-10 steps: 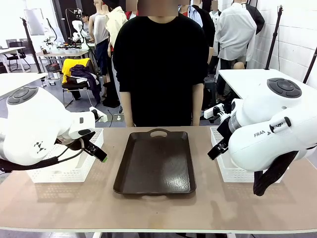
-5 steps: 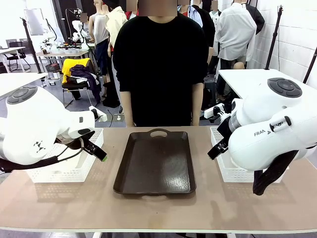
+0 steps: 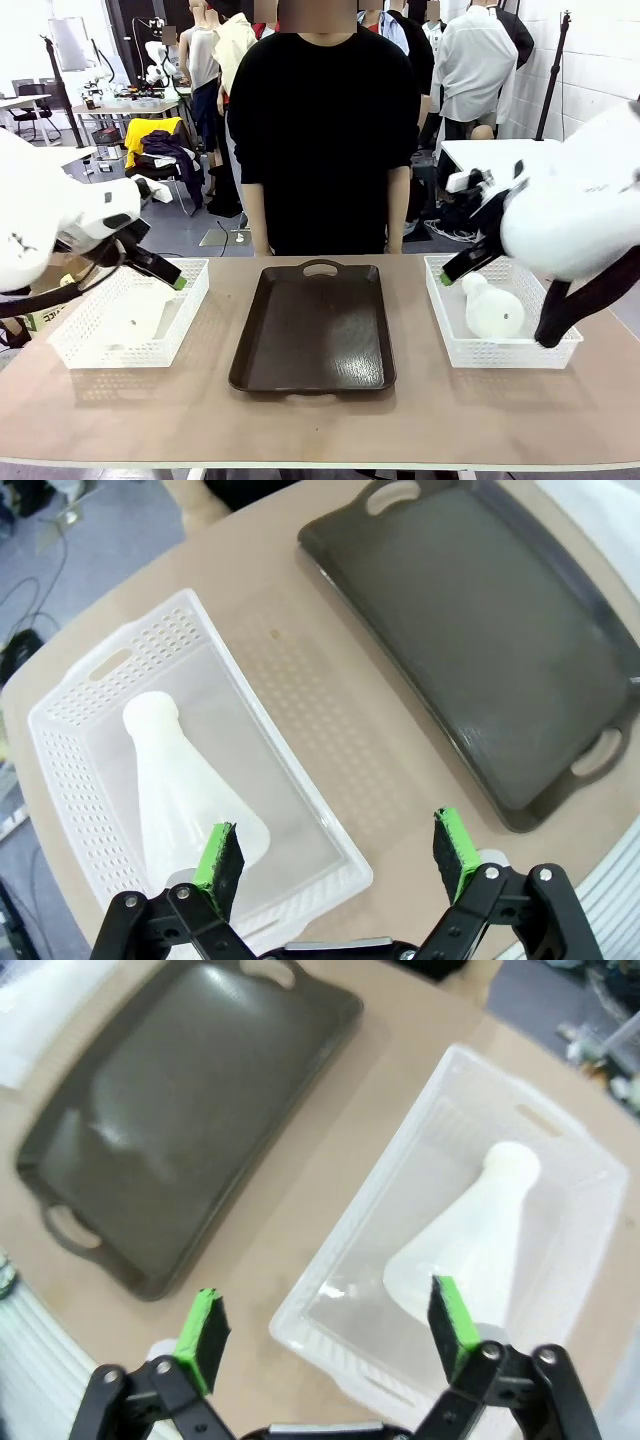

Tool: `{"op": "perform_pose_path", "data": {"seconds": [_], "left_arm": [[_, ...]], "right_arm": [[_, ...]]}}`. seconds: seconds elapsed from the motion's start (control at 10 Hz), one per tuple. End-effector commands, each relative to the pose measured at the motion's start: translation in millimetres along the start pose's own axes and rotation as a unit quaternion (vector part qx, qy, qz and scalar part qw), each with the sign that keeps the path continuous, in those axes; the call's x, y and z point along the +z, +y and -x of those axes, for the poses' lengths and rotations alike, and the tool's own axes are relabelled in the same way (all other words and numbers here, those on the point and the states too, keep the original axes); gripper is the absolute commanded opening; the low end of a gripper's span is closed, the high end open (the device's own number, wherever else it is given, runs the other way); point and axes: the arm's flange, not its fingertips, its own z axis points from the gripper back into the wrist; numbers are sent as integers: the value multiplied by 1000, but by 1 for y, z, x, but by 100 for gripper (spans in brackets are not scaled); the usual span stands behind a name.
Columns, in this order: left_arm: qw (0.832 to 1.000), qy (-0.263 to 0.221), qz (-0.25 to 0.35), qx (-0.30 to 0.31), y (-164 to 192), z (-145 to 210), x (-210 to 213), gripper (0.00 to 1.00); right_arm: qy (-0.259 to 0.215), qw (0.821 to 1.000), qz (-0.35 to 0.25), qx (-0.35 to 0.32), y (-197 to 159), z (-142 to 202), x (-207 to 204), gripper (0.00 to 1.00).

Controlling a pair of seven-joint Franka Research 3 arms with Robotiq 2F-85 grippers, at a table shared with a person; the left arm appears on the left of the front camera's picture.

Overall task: Prepare the laboratory tools.
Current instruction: Pick up the Big flask that the person points to.

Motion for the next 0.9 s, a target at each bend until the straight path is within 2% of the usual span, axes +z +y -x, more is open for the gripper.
{"op": "perform_pose_path", "data": {"seconds": [0.0, 0.1, 0.3, 0.4, 0.8], "left_arm": [[996, -6, 87, 35, 37, 12, 14, 100], [989, -31, 124, 76, 63, 16, 21, 100], [973, -58, 181, 131, 106, 35, 33, 100], [962, -67, 219, 149, 122, 42, 35, 100], [934, -76, 292, 188, 154, 63, 31, 100]], "right_arm": [[6, 993, -100, -56, -54, 5, 23, 100], [16, 984, -160, -80, -81, 11, 32, 100], [-4, 966, -229, -121, -122, 36, 42, 100], [-10, 960, -246, -130, -133, 43, 43, 100], [-16, 939, -300, -166, -159, 63, 38, 100]]}}
